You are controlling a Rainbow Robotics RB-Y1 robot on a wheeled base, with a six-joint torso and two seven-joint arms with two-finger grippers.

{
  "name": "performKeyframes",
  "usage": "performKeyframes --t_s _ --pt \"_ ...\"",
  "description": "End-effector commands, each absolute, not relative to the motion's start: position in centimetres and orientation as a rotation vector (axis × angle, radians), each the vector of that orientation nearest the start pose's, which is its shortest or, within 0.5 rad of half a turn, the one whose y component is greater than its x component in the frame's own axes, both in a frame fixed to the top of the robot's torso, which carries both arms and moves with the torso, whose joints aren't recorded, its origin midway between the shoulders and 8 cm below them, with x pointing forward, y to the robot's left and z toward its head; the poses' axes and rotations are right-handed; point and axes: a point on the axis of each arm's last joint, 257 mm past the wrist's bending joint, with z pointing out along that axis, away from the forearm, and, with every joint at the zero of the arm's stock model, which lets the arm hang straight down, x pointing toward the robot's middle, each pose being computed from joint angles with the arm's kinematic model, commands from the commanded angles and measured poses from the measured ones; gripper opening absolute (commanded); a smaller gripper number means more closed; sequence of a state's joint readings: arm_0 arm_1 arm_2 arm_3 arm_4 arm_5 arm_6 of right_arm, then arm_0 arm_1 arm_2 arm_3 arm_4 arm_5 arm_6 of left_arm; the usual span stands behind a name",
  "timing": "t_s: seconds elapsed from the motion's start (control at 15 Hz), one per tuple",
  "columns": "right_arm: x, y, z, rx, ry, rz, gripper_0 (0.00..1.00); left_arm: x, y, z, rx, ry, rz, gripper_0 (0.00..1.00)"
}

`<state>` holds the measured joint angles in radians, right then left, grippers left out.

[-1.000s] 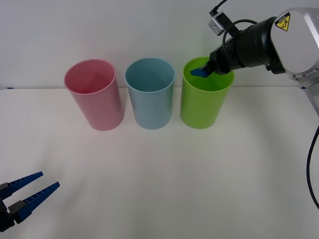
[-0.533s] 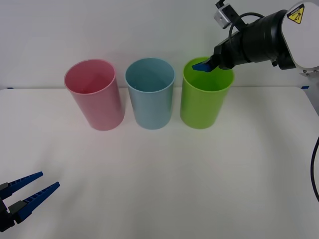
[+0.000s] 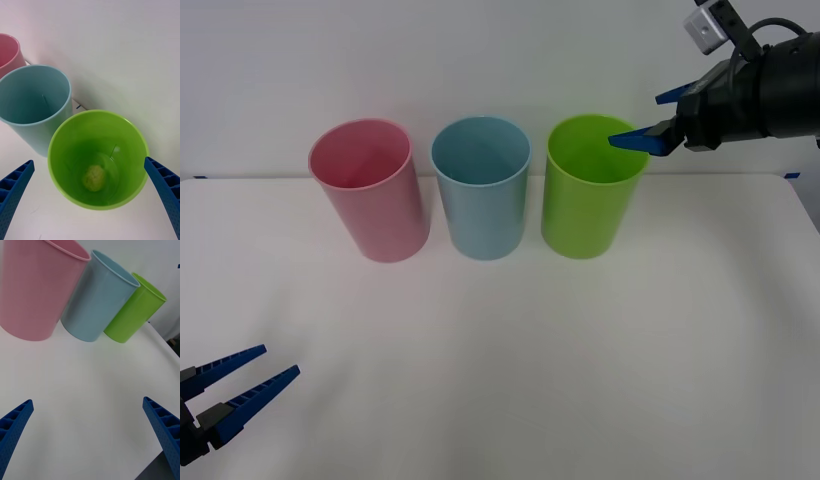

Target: Put cans in the blue bin and PET bottles in the pink bin and trash in the green bin.

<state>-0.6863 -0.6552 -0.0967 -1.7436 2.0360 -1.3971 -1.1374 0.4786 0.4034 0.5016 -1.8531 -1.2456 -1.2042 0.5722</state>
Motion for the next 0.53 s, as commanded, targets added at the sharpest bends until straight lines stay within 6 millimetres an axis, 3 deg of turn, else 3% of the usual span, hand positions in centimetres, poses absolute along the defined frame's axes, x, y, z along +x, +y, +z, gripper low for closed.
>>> performKeyframes --t_s 0.07,0.53 --pt "51.4 -20.1 -2.5 -0.885 1.878 0.291 1.00 30.9 30.6 -22.3 0.248 1.852 -0.810 1.00" --pt "43.3 -23.6 -6.4 -0.809 1.877 0.295 1.00 30.9 30.6 -22.3 0.248 1.852 -0.810 1.00"
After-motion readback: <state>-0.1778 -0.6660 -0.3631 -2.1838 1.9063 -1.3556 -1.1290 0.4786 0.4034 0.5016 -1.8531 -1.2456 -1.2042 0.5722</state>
